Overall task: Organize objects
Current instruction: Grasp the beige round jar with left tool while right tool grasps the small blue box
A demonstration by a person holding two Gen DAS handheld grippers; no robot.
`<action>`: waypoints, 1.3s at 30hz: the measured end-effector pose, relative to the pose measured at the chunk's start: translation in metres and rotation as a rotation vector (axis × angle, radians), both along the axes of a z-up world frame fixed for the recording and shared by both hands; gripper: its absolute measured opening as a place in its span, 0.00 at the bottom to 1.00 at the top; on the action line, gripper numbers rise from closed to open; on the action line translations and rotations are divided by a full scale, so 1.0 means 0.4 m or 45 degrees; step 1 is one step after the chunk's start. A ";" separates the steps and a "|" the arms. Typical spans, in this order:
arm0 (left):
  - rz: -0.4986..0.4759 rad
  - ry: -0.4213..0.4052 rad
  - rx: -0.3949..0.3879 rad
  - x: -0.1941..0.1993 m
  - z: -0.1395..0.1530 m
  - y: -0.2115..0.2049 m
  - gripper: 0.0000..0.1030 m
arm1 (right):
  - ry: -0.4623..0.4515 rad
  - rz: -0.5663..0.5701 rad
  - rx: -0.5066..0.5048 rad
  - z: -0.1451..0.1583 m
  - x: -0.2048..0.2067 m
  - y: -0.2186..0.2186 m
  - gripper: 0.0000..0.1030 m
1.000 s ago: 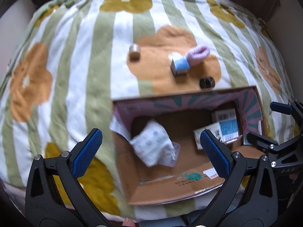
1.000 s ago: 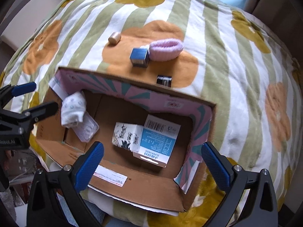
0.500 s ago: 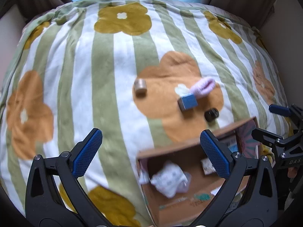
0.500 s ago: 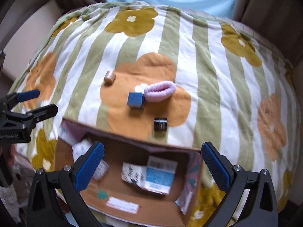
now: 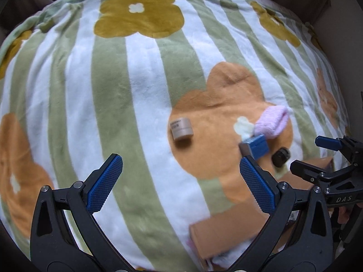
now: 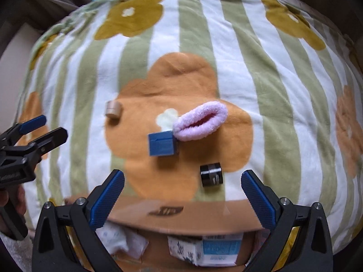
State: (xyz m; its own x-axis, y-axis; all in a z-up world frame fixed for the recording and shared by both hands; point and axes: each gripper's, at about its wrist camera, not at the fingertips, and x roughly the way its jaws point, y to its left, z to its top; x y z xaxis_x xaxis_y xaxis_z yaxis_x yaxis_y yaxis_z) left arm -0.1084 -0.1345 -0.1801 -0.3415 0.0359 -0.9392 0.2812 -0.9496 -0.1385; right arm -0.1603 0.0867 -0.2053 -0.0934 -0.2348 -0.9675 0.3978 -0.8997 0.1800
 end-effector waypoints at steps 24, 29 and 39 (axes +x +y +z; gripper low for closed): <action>-0.056 -0.114 0.151 -0.142 -0.250 -0.033 0.76 | -0.148 -0.098 0.076 -0.169 -0.057 -0.103 0.71; -0.065 -0.126 0.155 -0.152 -0.265 -0.037 0.62 | -0.134 -0.088 0.111 -0.176 -0.056 -0.102 0.59; -0.048 -0.137 0.151 -0.165 -0.272 -0.052 0.34 | -0.125 -0.025 0.121 -0.185 -0.038 -0.103 0.42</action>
